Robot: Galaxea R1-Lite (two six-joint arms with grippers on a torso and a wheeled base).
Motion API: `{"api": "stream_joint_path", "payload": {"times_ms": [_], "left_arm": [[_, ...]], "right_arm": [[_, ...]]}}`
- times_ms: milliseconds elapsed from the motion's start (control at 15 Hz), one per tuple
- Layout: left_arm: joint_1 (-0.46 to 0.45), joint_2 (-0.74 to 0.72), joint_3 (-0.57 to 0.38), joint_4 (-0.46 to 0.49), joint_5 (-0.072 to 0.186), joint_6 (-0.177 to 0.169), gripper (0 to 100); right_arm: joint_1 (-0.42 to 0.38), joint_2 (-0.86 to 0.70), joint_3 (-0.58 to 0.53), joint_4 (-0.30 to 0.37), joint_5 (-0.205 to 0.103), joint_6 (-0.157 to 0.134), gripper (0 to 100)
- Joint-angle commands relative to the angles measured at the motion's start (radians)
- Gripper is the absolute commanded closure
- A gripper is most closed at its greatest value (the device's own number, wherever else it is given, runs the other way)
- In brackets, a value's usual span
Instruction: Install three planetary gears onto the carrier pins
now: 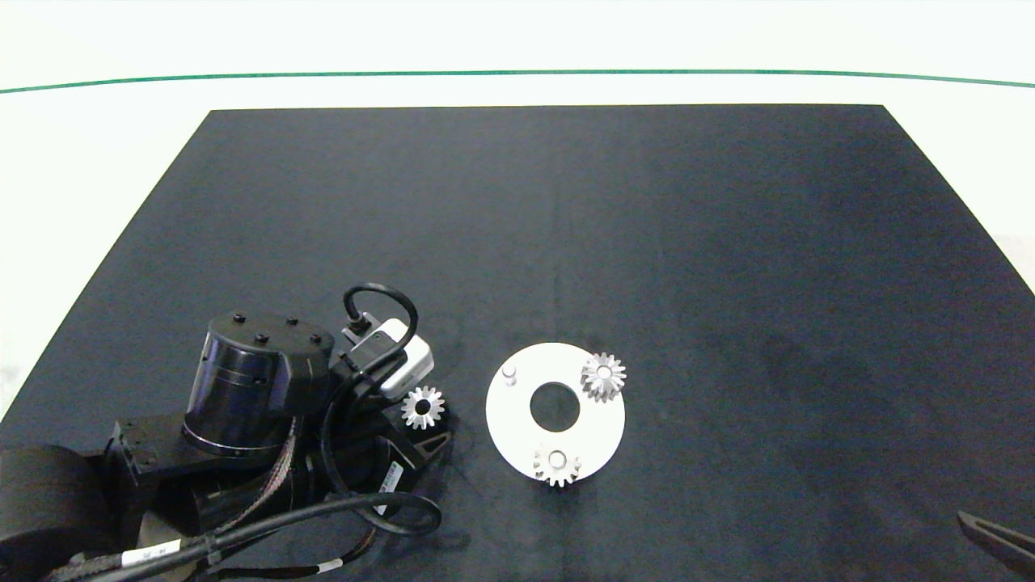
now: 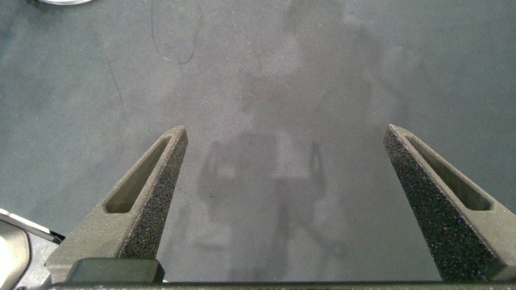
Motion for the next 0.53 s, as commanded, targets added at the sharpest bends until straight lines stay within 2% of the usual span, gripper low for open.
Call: {"api": "stream_joint_path", "payload": {"times_ms": [67,533], "left_arm": [[-0.002,0.003,-0.001,-0.005,0.001,0.002,48],[0.0,0.047,0.003,-0.074,0.001,0.005,62]], "right_arm": [[0.0,0.0,0.001,0.002,-0.001,-0.002,0],[0.0,-0.003,0.001,0.004,-0.001,-0.002,0]]}}
